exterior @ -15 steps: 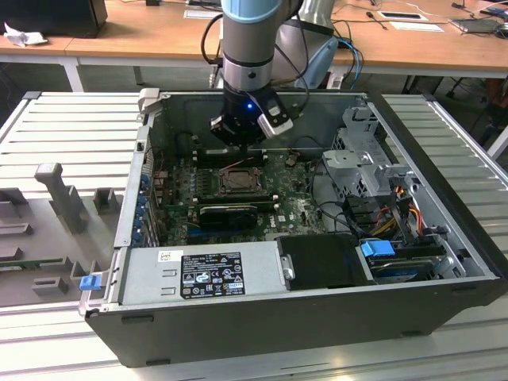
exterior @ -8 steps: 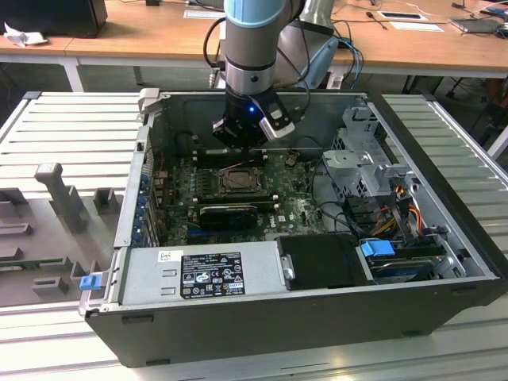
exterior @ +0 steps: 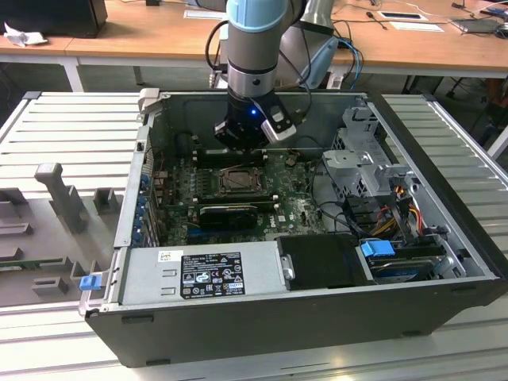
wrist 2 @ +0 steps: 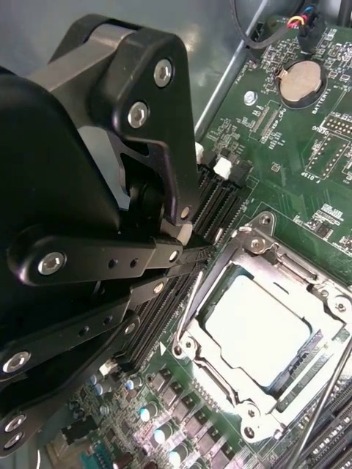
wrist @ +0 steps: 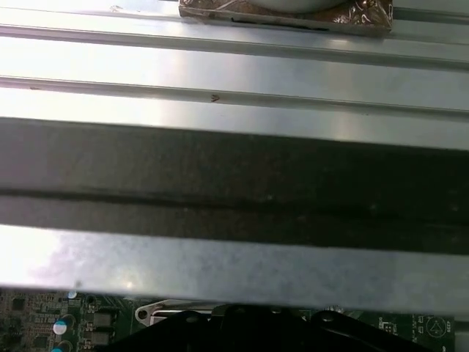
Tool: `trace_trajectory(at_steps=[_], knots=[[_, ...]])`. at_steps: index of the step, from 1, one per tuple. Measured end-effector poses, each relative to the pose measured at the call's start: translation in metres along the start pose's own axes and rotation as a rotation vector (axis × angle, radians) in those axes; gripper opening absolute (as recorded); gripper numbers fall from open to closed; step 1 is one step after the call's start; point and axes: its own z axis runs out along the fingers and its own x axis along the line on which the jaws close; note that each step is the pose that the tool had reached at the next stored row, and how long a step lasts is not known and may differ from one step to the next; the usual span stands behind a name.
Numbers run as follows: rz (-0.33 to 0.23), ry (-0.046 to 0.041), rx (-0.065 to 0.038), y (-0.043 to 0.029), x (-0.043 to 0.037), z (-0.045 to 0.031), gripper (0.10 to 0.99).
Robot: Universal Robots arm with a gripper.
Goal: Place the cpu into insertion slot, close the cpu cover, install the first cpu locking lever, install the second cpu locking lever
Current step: 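Install the first cpu locking lever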
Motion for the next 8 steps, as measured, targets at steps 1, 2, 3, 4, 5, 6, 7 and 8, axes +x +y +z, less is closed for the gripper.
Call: trace_trajectory(at_steps=[1, 2, 3, 4, 5, 6, 7, 8], knots=[[0.000, 0.0000, 0.000, -0.0001, 0.0000, 0.0005, 0.106], [0.000, 0.0001, 0.000, -0.0001, 0.0000, 0.0008, 0.106], [0.000, 0.0002, 0.000, -0.0002, 0.0000, 0.0010, 0.106], [0.000, 0.0001, 0.000, -0.0002, 0.0000, 0.0014, 0.106], [0.000, 0.0002, 0.000, -0.0002, 0.0000, 0.0015, 0.106], [0.000, 0.0002, 0.000, -0.0002, 0.0000, 0.0017, 0.106], [0.000, 0.0001, 0.000, -0.0002, 0.0000, 0.0018, 0.106], [0.000, 0.0000, 0.000, -0.0003, 0.0000, 0.0020, 0.106]])
